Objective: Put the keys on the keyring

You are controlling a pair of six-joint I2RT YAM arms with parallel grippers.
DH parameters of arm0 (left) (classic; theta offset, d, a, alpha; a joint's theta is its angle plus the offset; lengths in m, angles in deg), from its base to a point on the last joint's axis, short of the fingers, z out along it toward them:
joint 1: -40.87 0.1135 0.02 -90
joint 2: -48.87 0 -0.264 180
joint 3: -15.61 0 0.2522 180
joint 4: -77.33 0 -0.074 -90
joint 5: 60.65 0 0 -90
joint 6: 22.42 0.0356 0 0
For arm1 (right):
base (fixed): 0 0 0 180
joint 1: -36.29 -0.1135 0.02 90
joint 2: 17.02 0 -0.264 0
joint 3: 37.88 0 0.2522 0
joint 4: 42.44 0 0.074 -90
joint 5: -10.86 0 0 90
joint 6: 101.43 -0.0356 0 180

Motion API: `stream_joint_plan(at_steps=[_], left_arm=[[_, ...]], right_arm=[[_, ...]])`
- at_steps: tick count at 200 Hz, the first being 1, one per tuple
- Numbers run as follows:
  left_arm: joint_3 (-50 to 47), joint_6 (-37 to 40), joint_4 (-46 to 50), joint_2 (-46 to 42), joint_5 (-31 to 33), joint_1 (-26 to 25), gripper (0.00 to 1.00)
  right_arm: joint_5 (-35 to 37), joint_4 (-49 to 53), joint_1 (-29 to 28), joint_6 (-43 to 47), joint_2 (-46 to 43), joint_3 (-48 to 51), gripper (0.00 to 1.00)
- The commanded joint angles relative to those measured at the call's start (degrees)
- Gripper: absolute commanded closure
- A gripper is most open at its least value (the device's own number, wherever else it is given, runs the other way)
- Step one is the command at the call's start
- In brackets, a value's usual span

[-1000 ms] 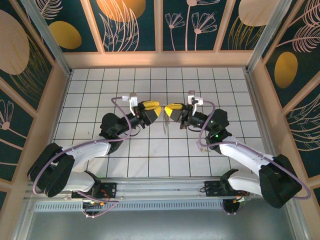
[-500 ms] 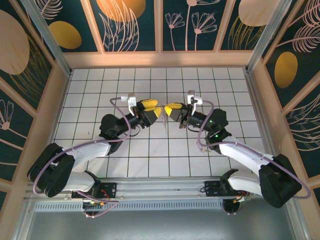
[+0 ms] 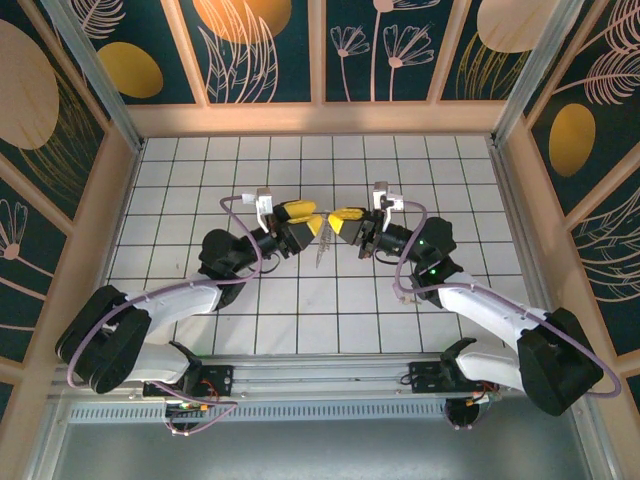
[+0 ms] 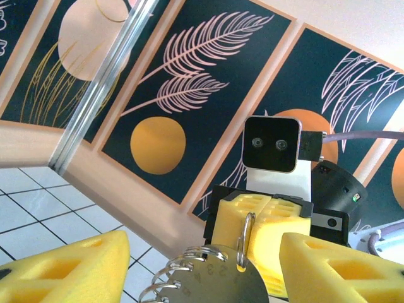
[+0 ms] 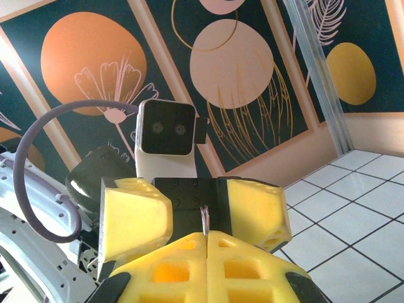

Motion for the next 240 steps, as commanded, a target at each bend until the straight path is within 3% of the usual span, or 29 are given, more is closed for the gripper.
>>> stream_joint_plan(at_steps=[1, 75, 122, 178, 211, 228, 234, 240], left_arm=[[1.93, -0.25, -3.16, 1.01, -1.91, -0.22, 0.38], [3.19, -0.8, -4.43, 3.06, -3.31, -0.36, 0.56], [3.8, -1.4, -5.4, 4.16, -3.81, -0.38, 0.6], [4.06, -1.36, -5.5, 4.65, -4.46, -0.38, 0.73], [4.76, -0.87, -4.62, 4.99, -5.78, -0.47, 0.84], [5.24, 0.29, -2.75, 4.91, -6.12, -0.47, 1.0], [5.42, 0.96, -1.93, 4.77, -6.09, -0.47, 1.0], [5.43, 1.71, -1.12, 4.5, -5.96, -0.47, 1.0]], right_arm=[[-1.47, -1.65, -0.32, 0.65, 0.46, -2.55, 1.0], [-1.65, -0.95, -0.37, 1.09, 0.74, -2.72, 1.0], [-1.56, -0.66, -0.4, 1.27, 1.0, -2.51, 1.0], [-1.2, 0.18, -0.37, 1.79, 1.19, -2.77, 1.0], [-1.21, 0.63, -0.32, 1.87, 1.44, -3.17, 1.0], [-0.97, 1.66, -0.3, 1.96, 1.38, -3.58, 1.0], [-0.66, 2.38, -0.25, 2.08, 1.31, -3.82, 1.0], [-0.24, 3.45, -0.06, 2.15, 1.11, -4.0, 0.89]])
